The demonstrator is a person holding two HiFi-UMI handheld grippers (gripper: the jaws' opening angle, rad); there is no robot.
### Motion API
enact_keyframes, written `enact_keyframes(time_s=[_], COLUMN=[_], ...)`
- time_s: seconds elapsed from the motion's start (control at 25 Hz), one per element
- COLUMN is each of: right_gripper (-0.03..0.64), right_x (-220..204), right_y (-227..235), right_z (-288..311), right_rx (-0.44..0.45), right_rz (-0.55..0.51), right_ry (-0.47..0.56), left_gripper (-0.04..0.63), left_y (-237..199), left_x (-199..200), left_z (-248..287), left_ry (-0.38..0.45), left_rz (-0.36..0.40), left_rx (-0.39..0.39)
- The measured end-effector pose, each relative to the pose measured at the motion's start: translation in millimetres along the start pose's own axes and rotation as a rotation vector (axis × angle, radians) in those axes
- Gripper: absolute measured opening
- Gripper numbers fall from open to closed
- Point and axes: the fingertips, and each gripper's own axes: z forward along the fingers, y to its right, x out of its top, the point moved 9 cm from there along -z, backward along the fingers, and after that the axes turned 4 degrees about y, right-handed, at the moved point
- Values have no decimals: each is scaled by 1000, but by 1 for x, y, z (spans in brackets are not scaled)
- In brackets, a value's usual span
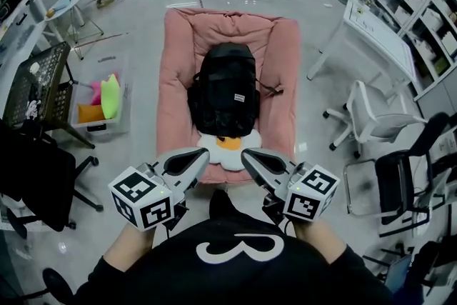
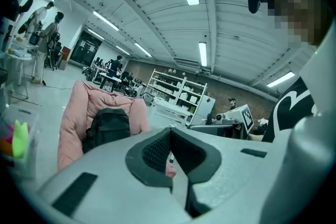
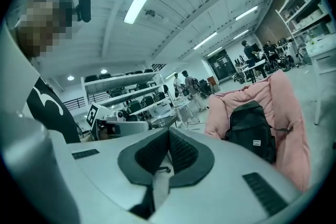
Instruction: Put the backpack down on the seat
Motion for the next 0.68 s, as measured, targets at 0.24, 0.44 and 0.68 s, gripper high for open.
enact_keyframes(time_s=[0.24, 0.44, 0.68], right_gripper=[3, 3, 3], right_x=[-14, -20, -19], right_y=[-3, -7, -9], right_z=[-6, -10, -18], right_rx=[-5, -7, -17], right_rz=[26, 19, 15], right_ry=[0, -16, -12], left_gripper=[6, 6, 6], left_y=[6, 8, 15], left_x=[-16, -21, -23], left_z=[-8, -10, -11], left_ry=[-12, -12, -16], left_rz=[0, -6, -6], left_rx=[12, 20, 30])
